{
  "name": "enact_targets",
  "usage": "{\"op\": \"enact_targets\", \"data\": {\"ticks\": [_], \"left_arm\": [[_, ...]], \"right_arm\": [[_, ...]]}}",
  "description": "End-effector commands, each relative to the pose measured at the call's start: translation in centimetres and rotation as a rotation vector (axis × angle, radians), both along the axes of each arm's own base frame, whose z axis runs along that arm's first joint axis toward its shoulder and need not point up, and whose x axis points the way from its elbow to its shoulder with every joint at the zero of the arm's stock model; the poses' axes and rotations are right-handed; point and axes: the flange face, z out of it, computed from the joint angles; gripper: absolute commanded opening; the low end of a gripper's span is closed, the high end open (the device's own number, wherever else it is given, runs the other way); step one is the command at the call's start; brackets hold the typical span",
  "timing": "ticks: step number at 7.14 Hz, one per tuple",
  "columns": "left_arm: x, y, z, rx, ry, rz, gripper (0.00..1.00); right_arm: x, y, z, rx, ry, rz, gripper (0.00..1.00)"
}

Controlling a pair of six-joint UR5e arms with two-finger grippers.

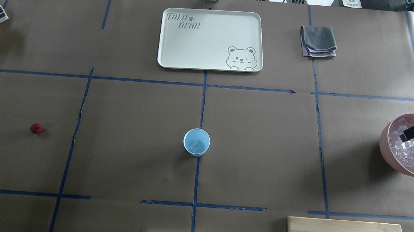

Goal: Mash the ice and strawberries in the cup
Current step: 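Scoop more ice cubes from the pink bowl with the right gripper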

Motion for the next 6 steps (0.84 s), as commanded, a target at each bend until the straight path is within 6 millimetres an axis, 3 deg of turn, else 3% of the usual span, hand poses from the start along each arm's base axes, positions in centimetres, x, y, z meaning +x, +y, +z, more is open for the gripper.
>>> {"op": "enact_targets", "data": {"ticks": [1,6], "left_arm": [[-0.01,0.02,-0.02,0.000,0.000,-0.001,1.00],[-0.01,0.09,-0.03,0.000,0.000,-0.001,1.00]], "right_arm": [[-0.24,0.05,0.99,-0.035,-0.016,-0.009,0.70],[-0.43,0.62,1.49,-0.074,-0.039,-0.024,0.69]]}}
